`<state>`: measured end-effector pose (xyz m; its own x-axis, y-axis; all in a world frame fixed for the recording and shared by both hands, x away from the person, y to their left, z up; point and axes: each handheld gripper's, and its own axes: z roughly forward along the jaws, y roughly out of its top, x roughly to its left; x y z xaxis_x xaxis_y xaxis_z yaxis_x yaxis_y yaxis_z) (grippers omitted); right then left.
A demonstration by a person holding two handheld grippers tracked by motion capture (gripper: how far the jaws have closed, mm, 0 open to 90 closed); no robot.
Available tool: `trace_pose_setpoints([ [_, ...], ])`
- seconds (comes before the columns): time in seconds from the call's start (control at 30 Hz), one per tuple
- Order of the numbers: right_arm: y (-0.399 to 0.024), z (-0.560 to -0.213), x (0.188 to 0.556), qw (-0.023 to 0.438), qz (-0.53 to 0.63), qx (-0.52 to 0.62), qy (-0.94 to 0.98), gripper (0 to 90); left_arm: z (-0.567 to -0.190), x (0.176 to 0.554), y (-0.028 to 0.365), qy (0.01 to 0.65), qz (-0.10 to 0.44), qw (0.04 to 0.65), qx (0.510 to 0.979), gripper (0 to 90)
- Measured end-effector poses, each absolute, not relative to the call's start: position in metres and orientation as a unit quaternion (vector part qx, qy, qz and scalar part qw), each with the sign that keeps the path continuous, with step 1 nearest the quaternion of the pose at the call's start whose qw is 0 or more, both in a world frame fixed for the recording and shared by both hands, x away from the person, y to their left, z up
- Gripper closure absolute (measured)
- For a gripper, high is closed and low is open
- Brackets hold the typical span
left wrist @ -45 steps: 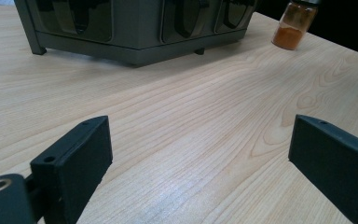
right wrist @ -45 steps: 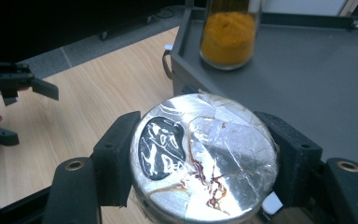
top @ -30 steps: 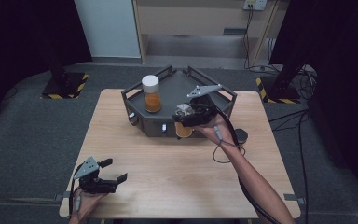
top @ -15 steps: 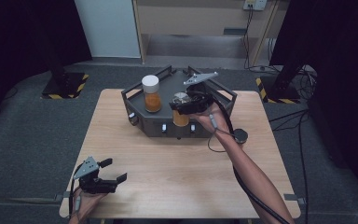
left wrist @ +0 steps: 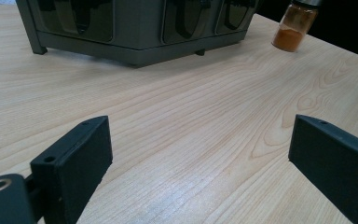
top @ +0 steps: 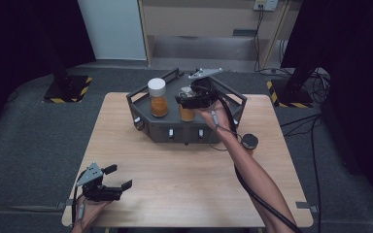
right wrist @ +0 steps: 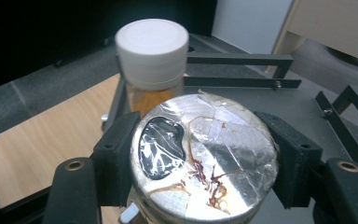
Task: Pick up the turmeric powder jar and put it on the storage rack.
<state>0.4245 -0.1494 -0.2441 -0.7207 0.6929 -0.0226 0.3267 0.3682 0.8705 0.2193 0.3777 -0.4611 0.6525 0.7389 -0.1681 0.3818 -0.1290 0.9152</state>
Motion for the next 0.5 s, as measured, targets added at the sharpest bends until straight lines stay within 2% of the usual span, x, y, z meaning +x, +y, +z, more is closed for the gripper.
trace_pose_setpoints([
  [0.5,-0.138,-0.261,0.451,0.219,0.458,0.367,0.780,34.4,-0.462,0.219,0.378,0.382,0.166,0.539,0.732,5.3],
])
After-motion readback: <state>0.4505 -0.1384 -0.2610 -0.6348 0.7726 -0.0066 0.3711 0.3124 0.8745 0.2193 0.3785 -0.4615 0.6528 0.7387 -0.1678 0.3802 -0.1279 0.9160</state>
